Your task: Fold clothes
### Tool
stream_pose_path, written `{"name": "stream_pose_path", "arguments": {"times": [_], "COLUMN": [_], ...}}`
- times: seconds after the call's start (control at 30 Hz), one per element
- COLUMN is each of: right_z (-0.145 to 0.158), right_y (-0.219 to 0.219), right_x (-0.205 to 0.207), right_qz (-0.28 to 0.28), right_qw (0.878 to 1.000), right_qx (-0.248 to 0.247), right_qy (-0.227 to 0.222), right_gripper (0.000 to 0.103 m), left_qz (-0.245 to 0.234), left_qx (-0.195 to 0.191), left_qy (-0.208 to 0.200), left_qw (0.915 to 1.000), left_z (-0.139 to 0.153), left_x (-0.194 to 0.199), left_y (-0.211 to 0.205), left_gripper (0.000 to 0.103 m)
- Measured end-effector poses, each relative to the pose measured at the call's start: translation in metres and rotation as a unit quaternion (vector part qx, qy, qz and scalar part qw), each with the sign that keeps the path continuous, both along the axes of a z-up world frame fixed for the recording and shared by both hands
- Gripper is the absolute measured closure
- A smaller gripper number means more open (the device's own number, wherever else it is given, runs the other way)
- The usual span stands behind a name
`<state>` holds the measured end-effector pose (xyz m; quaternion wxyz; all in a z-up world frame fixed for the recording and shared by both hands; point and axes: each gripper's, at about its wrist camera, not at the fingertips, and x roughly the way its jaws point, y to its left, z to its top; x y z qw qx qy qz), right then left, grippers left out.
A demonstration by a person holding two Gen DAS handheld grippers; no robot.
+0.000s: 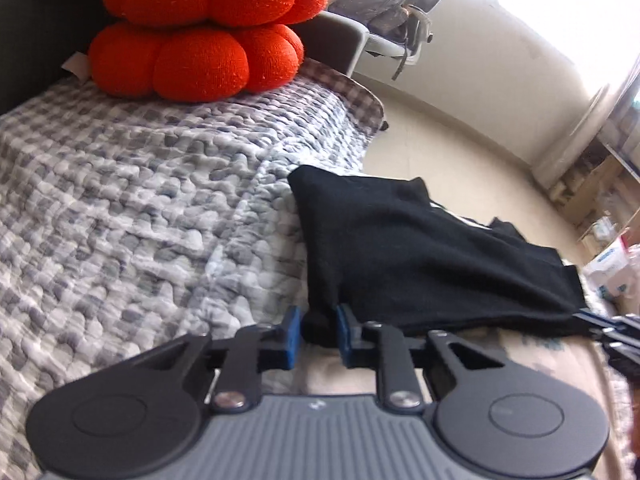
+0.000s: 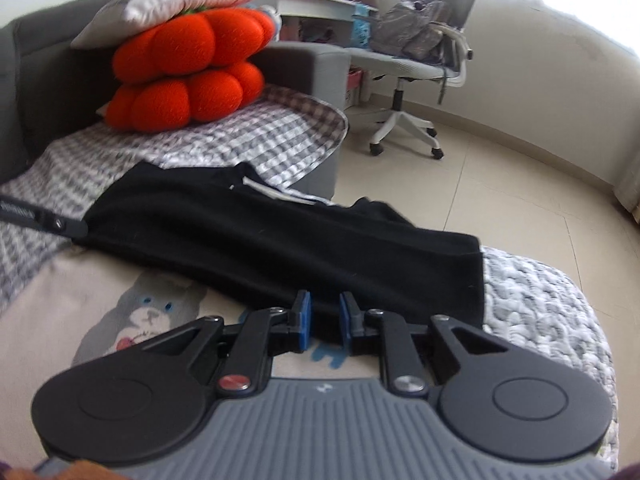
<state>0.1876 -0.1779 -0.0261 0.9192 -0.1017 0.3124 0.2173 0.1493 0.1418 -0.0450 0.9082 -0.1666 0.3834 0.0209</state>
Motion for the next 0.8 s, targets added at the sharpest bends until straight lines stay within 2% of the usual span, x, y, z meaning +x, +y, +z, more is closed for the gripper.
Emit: {"name": "stream_pose_path", "arguments": {"times": [0.23,0.4,0.47,0.57,0.6,0.67,0.77,0.8], "right_z": [-0.007,-0.009,-0.01,-0.011,-0.012,-0.014,-0.018,-0.02], "right_y": [0.01,0.011,0.012,0.015,0.016,0.019,0.024,0.025], "right_x": [0.0,-0.001,-0.002,-0.005,-0.005,-0.005,-0.005,-0.006], "right_qz": [0.006,0.002,0.003,0.008,0.009,0.012,0.02,0.023], "right_qw": [1.0,1.0,1.0,1.0,1.0,1.0,0.999,0.999], "right_qx": [-0.01,-0.009,-0.009,-0.012,-0.014,-0.02,-0.031,-0.036], "right_qy": [0.005,0.006,0.008,0.008,0.008,0.011,0.024,0.025], "right_gripper": [0.083,0.082,0.082,0.081,0.076,0.073,0.073,0.073], "left_qz": [0.012,0.015,0.03,0.053,0.059,0.06,0.059,0.058], "left_qx": [-0.028,-0.032,-0.023,-0.019,-0.021,-0.032,-0.032,-0.028], "left_qy": [-0.002,-0.015,-0.014,-0.013,-0.011,-0.011,-0.012,-0.011], "left_qw": [0.9995,0.9993,0.9992,0.9983,0.998,0.9976,0.9977,0.9979], "left_z": [0.0,0.007,0.009,0.01,0.01,0.009,0.011,0.01], "left_x": [-0.003,-0.009,-0.012,-0.016,-0.017,-0.017,-0.018,-0.017], "left_y": [0.005,0.009,0.013,0.022,0.024,0.026,0.022,0.02], "left_gripper": [0.091,0.092,0.097,0.097,0.097,0.097,0.089,0.089]}}
